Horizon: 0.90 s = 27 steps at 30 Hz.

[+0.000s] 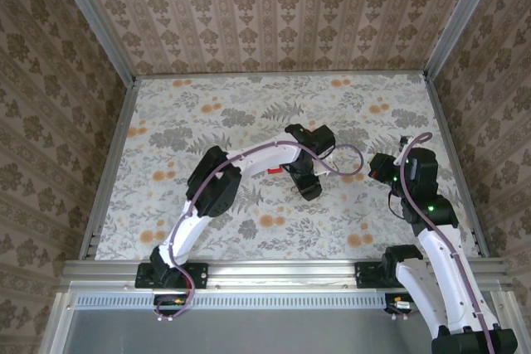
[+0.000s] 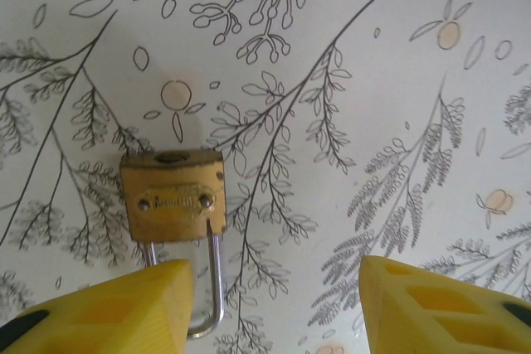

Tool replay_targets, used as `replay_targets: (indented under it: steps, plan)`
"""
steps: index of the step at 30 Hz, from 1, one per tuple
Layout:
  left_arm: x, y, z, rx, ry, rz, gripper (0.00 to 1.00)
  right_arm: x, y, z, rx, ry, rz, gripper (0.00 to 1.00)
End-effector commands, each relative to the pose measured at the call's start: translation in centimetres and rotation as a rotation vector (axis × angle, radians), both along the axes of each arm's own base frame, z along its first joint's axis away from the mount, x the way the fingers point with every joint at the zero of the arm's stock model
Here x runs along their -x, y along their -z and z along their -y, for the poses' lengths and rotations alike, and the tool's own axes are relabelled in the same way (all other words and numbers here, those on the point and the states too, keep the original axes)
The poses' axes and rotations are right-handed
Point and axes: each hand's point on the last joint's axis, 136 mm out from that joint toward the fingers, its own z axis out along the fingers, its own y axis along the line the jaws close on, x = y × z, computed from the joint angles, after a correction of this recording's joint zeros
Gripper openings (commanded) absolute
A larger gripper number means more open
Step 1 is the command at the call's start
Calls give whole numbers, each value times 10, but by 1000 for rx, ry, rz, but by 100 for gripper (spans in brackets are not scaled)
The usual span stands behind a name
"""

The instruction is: Unlock with the key

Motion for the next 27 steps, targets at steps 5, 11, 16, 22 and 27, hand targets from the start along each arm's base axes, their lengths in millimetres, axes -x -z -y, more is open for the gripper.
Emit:
replay_targets:
  steps: [5, 11, 16, 22, 27]
  plan:
    - [-11, -3, -5, -61, 28, 30, 53, 1, -3, -4, -42, -12, 27, 0]
    - [-15, -16, -2, -36, 26, 71, 54, 1, 0, -4, -38, -14, 20, 0]
    - [-22, 0, -8, -92, 19, 76, 55, 1, 1, -4, -37, -16, 19, 0]
    - [-23, 11, -2, -94, 37, 58, 56, 3, 2, -4, -33, -18, 18, 0]
    - [-22, 18, -3, -105, 41, 40, 56, 5, 1, -2, -21, -11, 17, 0]
